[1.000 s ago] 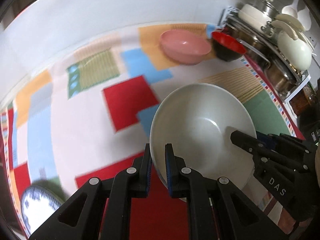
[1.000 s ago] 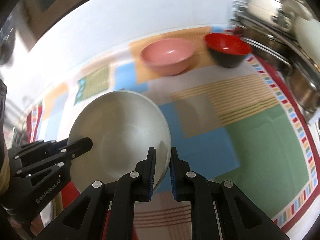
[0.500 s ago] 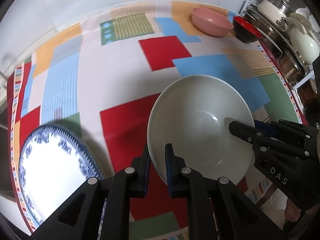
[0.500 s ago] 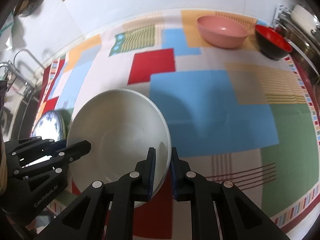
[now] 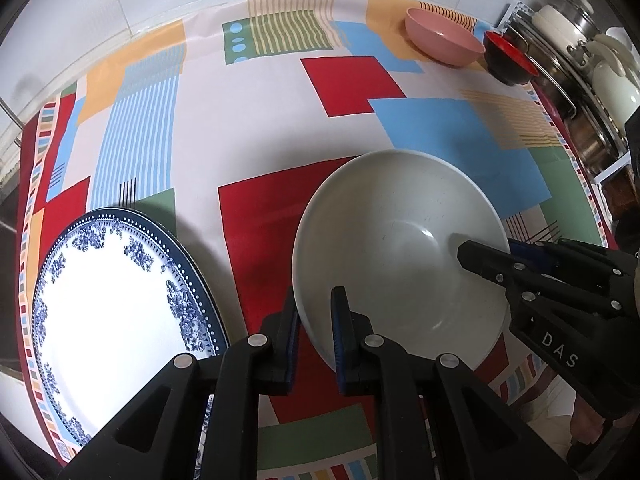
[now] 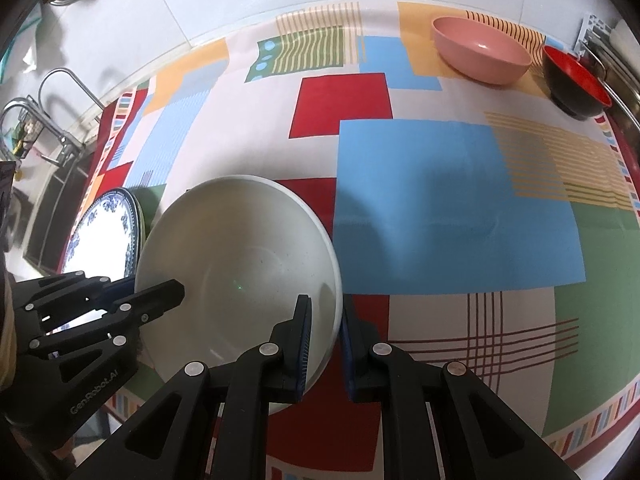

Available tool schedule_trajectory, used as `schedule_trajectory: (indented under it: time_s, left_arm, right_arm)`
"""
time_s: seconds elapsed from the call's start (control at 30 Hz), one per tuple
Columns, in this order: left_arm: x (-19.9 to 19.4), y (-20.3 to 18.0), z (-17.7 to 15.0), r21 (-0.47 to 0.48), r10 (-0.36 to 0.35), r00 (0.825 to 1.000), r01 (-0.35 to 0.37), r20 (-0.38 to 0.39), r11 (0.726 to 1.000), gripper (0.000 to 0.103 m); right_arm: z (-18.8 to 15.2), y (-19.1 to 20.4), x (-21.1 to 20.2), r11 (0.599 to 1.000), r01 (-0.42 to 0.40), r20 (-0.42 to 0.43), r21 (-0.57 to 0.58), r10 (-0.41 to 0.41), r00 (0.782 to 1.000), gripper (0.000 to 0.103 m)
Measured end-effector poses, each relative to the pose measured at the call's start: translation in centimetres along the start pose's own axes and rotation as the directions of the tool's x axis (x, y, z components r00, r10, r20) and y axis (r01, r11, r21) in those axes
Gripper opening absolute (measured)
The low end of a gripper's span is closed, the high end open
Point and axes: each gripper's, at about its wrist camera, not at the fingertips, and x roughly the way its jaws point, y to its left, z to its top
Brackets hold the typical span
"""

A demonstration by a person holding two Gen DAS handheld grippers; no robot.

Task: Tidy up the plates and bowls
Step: 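Lift the white bowl with both tools and carry it toward the plate stack, then lower the white bowl onto the plate stack and open both tools, then move both tools to the pink bowl beside the red-and-black bowl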

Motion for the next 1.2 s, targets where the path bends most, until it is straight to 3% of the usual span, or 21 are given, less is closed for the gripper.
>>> schedule_trajectory:
  time_s: [0.33,0.4,0.47,0.6,0.73,0.97,1.2]
  left_arm:
    - [0.1,0.0,-0.1,0.002,-0.004,1.0,0.004,-0.003,1.0,0.018]
    - [0.2,0.1,0.0,-0.004,0.0,1.0,0.0,-0.005,1.0,0.021]
    - [0.2,0.1,0.0,-0.007,0.011,1.0,-0.011,-0.006,1.0,0.033]
    - [-0.1,0.2,0.0,-0.013,0.025,1.0,-0.025,0.005,1.0,0.045]
    - [-1.2,0.2,0.4,-0.005,0.042,0.998,-0.042,0.049,0.999,0.052]
    - [-2.9,-1.0,3.1,0.057,0.052,0.988,-0.061,0.148,0.997,0.057]
    - [-3.7,-2.6,7.4,0.137,0.039,0.974,-0.071,0.224,0.988,0.058]
  right_arm:
    - [-0.1,0.0,0.1,1.0,-0.008,0.003,0.006,0.008,1.0,0.015]
    - [-0.1,0.0,0.1,1.0,-0.011,0.004,0.007,0.01,1.0,0.015]
    - [-0.1,0.0,0.1,1.0,-0.014,0.004,0.008,0.014,1.0,0.015]
    - [-0.1,-0.3,0.0,1.0,0.003,0.012,0.018,-0.003,1.0,0.016]
    - [0.0,-0.6,-0.9,0.999,0.023,0.049,0.024,-0.024,0.999,0.033]
    - [0.9,-1.4,-3.6,0.998,0.052,0.162,0.033,-0.057,0.985,0.035]
    - [3.7,-4.2,-4.9,0.99,0.055,0.226,0.127,-0.082,0.971,0.038]
